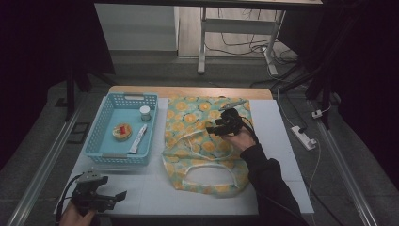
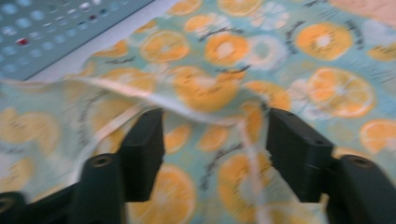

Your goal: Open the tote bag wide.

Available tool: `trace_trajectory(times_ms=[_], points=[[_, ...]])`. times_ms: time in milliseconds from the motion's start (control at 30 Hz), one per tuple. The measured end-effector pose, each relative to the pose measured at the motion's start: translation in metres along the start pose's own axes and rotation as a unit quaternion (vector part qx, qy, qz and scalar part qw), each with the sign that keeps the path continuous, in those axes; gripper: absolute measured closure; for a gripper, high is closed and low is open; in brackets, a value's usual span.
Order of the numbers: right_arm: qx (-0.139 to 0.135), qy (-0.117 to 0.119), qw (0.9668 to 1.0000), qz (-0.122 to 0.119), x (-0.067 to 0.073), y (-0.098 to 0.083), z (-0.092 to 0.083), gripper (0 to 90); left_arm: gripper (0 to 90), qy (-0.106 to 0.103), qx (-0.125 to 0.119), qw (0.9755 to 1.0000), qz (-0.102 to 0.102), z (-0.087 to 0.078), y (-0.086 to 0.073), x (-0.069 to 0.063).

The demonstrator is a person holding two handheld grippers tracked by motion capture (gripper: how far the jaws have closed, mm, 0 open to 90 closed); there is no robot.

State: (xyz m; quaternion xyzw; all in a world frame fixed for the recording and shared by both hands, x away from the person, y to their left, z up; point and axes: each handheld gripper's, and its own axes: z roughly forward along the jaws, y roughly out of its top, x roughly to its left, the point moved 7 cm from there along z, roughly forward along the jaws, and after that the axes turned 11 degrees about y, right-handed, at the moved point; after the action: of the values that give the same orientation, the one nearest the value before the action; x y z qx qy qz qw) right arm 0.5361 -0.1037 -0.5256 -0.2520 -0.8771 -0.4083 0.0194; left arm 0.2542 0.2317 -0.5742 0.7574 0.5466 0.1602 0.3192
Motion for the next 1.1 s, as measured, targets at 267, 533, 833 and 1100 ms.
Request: trace_trajectory(times_ms=[267,533,833,1100], points=[[0.018,0.024,0.9995,-0.001,0.026,-0.018,-0.001,6.5,1.6,0.000,-0.001,1.0000,0.001,0.000,0.000,0.000],[0.049,0.019,0.9981,-0.030,0.044,-0.044,0.008,0.0,1.6,0.000,0.000,1.0000,0.002,0.000,0.000,-0.001],[0.087,0.029,0.9949,-0.042,0.053,-0.070,0.029,0.0,1.7,-0.001,-0.003,1.0000,0.003,0.000,0.000,-0.001],[0.089,-0.007,0.9925,-0.083,0.056,-0.071,0.029,21.5,1.7,-0.001,0.000,1.0000,0.007,0.000,0.000,-0.001]])
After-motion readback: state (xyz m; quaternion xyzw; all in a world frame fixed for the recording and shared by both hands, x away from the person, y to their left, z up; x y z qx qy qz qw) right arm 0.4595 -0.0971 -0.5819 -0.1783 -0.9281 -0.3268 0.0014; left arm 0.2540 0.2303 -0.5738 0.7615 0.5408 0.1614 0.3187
